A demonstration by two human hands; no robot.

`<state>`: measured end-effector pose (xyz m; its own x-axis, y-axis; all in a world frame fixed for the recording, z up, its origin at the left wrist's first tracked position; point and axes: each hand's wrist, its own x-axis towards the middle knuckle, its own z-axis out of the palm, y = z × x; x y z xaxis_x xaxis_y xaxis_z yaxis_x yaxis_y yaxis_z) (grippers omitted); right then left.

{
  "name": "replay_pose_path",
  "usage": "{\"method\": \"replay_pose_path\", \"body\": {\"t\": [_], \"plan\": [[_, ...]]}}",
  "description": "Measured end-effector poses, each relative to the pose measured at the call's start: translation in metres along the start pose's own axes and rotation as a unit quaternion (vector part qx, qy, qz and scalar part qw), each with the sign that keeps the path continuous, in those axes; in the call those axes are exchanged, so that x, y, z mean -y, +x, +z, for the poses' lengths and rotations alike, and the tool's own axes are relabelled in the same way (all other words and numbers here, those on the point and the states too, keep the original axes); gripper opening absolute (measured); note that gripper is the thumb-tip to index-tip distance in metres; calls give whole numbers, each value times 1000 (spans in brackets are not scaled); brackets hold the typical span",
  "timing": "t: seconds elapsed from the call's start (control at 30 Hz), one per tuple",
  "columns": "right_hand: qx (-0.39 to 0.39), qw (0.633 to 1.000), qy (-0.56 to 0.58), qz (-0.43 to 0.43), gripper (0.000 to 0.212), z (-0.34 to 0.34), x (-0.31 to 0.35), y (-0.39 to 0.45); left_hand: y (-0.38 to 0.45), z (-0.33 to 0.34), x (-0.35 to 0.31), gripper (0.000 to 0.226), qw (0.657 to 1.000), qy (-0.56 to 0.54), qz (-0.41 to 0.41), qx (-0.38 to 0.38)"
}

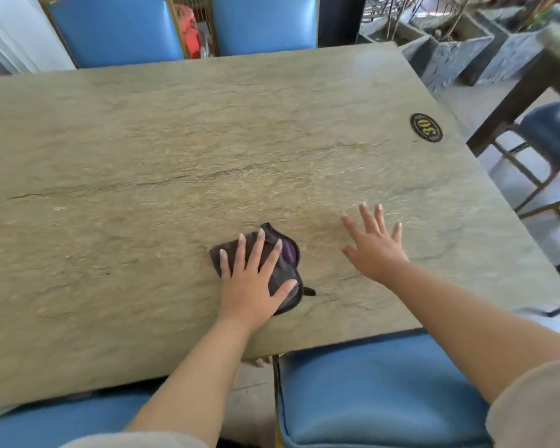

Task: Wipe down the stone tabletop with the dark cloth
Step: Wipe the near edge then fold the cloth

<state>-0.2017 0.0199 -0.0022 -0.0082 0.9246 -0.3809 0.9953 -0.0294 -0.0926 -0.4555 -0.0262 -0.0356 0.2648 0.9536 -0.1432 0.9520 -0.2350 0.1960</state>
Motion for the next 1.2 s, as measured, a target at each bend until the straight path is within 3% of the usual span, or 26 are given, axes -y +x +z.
{"method": "replay_pose_path", "body": {"t": [0.1,0.23,0.33,0.43,0.53,0.6,0.67,0.73,0.8,0.87,0.97,1.07,1.13,1.2], "plan": [[22,994,72,81,61,7,-37,1,38,2,-12,70,996,30,-88,-1],[33,982,178,62,52,9,-55,8,113,-7,-47,69,990,19,-136,20],[22,979,197,46,52,12,-65,13,123,1,-87,66,999,21,-33,17],[16,977,209,39,53,12,-72,14,82,14,-108,63,993,54,105,8],[27,975,217,33,54,8,-73,15,25,24,-92,60,963,56,262,28],[34,978,202,35,54,3,-72,13,3,21,-63,58,943,59,325,41],[41,982,182,34,55,-2,-67,10,0,13,-37,57,958,67,276,46],[54,984,165,30,56,-6,-64,7,9,7,-27,58,989,65,128,43],[65,984,164,25,57,-7,-65,5,22,4,-35,61,999,32,-6,36],[72,983,167,10,57,-9,-68,6,27,5,-57,62,998,27,-47,38],[97,975,198,-26,58,-19,-80,7,17,15,-98,65,993,53,95,38],[95,966,227,-81,61,-18,-105,6,13,32,-118,65,958,82,273,30],[40,959,263,-98,58,-13,-129,3,27,35,-119,64,949,85,301,30],[-43,963,253,-86,52,-5,-154,0,51,33,-125,64,962,88,257,26]]}}
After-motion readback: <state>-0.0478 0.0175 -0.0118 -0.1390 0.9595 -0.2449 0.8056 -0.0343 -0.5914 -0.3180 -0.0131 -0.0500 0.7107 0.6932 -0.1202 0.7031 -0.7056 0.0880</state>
